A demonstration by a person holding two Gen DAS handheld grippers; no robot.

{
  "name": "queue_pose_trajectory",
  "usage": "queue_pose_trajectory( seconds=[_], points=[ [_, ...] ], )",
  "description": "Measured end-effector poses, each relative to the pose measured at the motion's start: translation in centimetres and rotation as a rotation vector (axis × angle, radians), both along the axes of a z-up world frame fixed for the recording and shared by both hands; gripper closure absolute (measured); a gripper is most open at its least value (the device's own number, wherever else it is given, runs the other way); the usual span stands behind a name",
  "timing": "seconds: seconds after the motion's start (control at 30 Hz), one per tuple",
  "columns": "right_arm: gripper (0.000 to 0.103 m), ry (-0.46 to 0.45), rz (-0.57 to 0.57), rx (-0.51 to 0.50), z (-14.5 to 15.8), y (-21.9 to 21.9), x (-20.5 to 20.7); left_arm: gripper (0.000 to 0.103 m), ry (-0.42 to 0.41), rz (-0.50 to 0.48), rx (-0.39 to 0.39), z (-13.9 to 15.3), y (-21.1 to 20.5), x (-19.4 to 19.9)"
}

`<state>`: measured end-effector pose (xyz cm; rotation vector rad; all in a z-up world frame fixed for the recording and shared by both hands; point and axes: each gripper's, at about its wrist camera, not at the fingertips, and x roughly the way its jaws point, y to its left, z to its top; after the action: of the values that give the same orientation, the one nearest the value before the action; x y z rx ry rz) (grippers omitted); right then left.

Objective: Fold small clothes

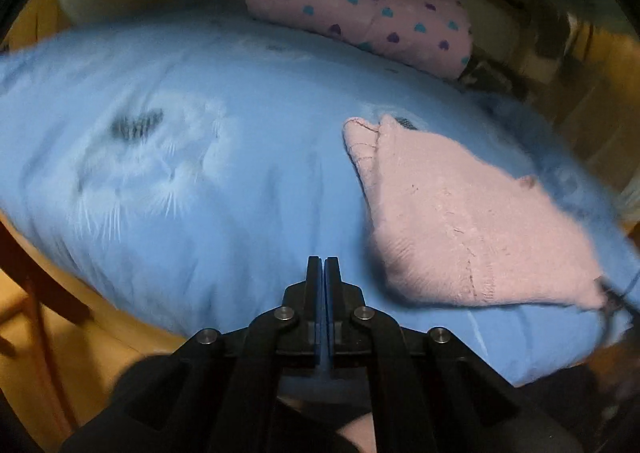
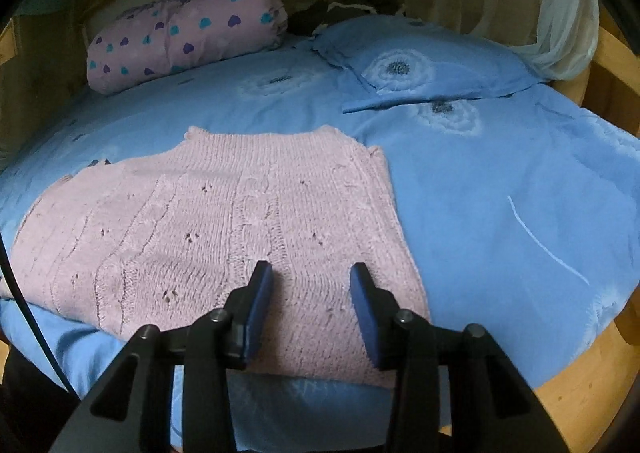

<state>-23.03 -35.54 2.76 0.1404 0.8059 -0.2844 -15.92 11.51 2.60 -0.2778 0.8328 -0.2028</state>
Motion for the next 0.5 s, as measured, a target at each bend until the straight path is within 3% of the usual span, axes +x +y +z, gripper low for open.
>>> queue_pose_trajectory(
  seconds=[0.03,0.07,0.1,0.13,0.2,0.23,0.27,0.33,0.5],
  points=[
    [0.061,0.001,0.001,-0.016,0.1,0.2,0.0,0.103,0.003,-0.003,-0.056,0.0,0.6,-0.1],
    [0.06,0.002,0.001,-0.044,0.2,0.7,-0.1,0.103,0.006,-0.027,-0.181,-0.1,1.5,-0.3],
    [0.059,0.003,0.0,-0.067,0.4,1.3,-0.2,0.103,0.011,-0.07,-0.371,-0.5,2.8,-0.2],
    [0.059,0.003,0.0,-0.082,0.6,1.6,-0.2,0.102,0.034,-0.105,-0.617,-1.5,4.5,0.0],
    [0.049,-0.008,0.004,-0.09,0.9,2.2,-0.7,0.074,0.07,-0.083,-0.839,-2.8,6.1,0.4],
    [0.046,-0.013,0.006,-0.082,1.0,2.4,-0.9,0.066,0.077,-0.075,-0.893,-3.2,6.4,0.6],
    [0.043,-0.016,0.007,-0.075,1.1,2.4,-1.0,0.061,0.081,-0.074,-0.92,-3.5,6.6,0.8],
    [0.042,-0.012,0.001,-0.076,1.1,2.4,-1.2,0.061,0.091,-0.063,-0.911,-3.6,6.2,1.3],
    [0.041,-0.003,-0.002,-0.079,1.2,2.3,-1.7,0.054,0.077,-0.06,-0.767,-2.5,4.0,2.3]
  ],
)
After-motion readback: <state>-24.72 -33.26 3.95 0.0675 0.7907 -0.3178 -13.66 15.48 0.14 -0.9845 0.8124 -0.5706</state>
